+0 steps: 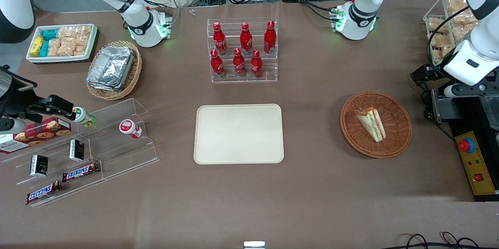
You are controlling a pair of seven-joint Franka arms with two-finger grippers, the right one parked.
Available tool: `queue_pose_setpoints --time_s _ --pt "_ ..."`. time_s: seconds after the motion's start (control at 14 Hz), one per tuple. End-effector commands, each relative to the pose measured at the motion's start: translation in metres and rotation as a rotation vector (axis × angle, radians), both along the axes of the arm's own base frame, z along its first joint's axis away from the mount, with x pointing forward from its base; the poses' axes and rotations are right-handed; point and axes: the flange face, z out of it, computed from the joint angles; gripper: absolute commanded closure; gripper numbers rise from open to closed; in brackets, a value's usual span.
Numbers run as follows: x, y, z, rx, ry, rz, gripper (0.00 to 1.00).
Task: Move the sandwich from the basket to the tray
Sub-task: 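Move the left gripper toward the wicker basket with the sandwich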
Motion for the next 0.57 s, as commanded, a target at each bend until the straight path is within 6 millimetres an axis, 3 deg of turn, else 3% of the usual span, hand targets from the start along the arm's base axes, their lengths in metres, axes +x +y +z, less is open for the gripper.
queue_pose_setpoints --time_s 0.0,0.21,0.5 --pt "0.01 -0.001 0.005 -0.04 -0.024 0.02 0.0" --pt "0.009 -0.001 0.002 -0.035 -0.012 0.018 0.0" --pt "-0.001 0.0 -0.028 -0.045 0.034 0.041 0.0"
